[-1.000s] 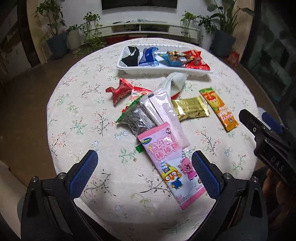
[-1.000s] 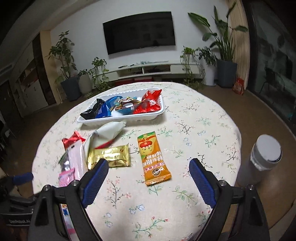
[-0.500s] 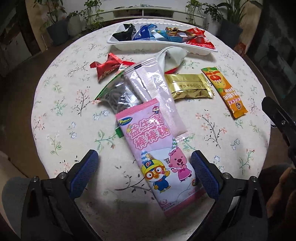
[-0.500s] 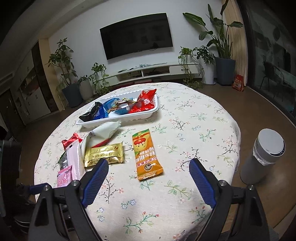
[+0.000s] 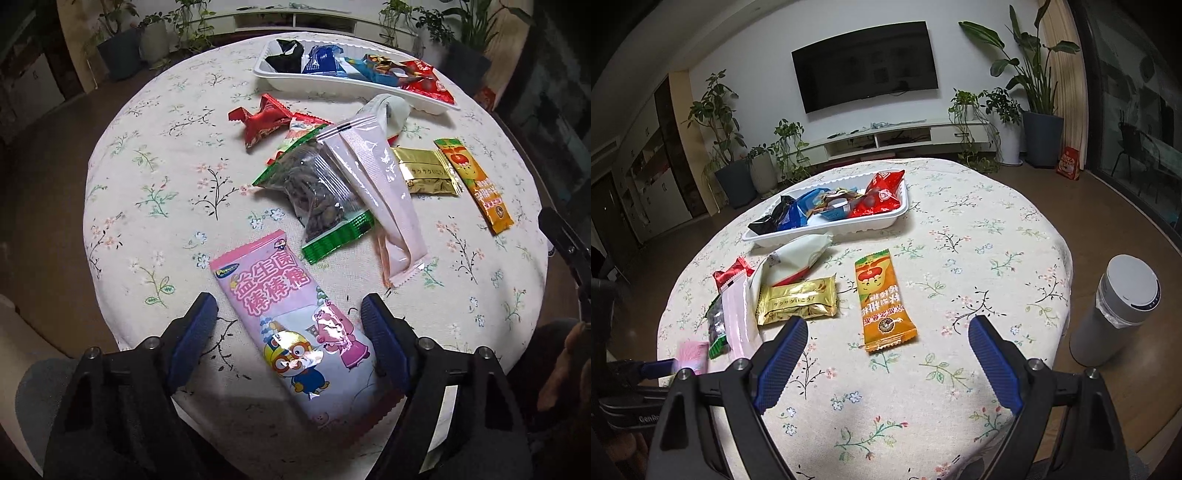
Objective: Organize snacks
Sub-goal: 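Grasp the pink Pororo candy pack with the left tool, then grasp the orange apple-face snack bar with the right tool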
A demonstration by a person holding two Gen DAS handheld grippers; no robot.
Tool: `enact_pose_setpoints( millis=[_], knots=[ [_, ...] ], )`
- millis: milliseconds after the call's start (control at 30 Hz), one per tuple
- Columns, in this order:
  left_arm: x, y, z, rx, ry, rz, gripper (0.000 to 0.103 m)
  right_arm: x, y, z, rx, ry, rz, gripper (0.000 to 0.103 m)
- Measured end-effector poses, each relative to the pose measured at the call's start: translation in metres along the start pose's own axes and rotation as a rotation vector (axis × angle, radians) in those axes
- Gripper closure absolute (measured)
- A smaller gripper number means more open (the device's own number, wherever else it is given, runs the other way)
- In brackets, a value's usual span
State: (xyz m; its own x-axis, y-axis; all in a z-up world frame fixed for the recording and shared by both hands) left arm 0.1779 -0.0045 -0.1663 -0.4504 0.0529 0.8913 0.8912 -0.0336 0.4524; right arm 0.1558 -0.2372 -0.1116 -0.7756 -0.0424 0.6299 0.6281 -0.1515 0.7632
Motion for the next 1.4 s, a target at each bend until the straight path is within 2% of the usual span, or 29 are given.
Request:
enact_pose_setpoints(
  millis=[100,167,233,433,533,733,767,833,1167,1400],
  knots=[
    [-0.001,0.001,0.004,-0.007,-0.018,-0.003,0.027,-0.001,-0.001,0.002,0.011,-0.009,0.002,0.012],
    [0.0,0.003,0.009,0.003,-0.035,-0.011,0.034,-0.002,-0.002,0.003,0.02,-0.014,0.005,0.012],
    [0.002,0.003,0.012,0.011,-0.042,-0.023,0.049,-0.003,-0.002,0.004,0.027,-0.02,0.005,0.012],
    [0.005,-0.002,0.008,-0.05,-0.032,-0.02,0.05,-0.005,-0.004,0.005,0.041,-0.03,0.013,0.012],
    [0.006,-0.002,0.001,-0.126,0.011,0.009,0.05,-0.005,-0.004,0.007,0.048,-0.033,0.012,0.012],
    [0.007,-0.003,-0.004,-0.162,0.043,0.001,0.052,-0.004,-0.003,0.005,0.04,-0.031,0.007,0.012],
    [0.008,-0.004,-0.005,-0.163,0.035,0.003,0.053,-0.004,-0.003,0.005,0.042,-0.032,0.007,0.012],
    [0.009,-0.005,-0.007,-0.165,0.009,0.006,0.064,-0.003,-0.003,0.005,0.041,-0.032,0.008,0.012],
    [0.017,-0.012,-0.001,-0.168,-0.075,-0.008,0.068,-0.003,-0.001,-0.001,0.027,-0.037,0.006,0.012],
    [0.023,-0.014,0.017,-0.111,-0.148,-0.037,0.07,-0.002,0.004,0.004,0.051,-0.001,0.027,0.014]
  ],
)
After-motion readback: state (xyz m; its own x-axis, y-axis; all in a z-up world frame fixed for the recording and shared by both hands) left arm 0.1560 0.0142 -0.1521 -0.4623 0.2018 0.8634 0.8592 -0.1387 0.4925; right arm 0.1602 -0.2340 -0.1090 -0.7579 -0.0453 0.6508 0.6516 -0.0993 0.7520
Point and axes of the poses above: each gripper's, at about its wrist camera, not at the fingertips, and x roughly against the way its jaws point, z to its left, y to its top, the point moved 7 cm from there along -x, roughly the way its jaws point, and after that the axes turned 3 degrees about -x, right-handed, at the moved point
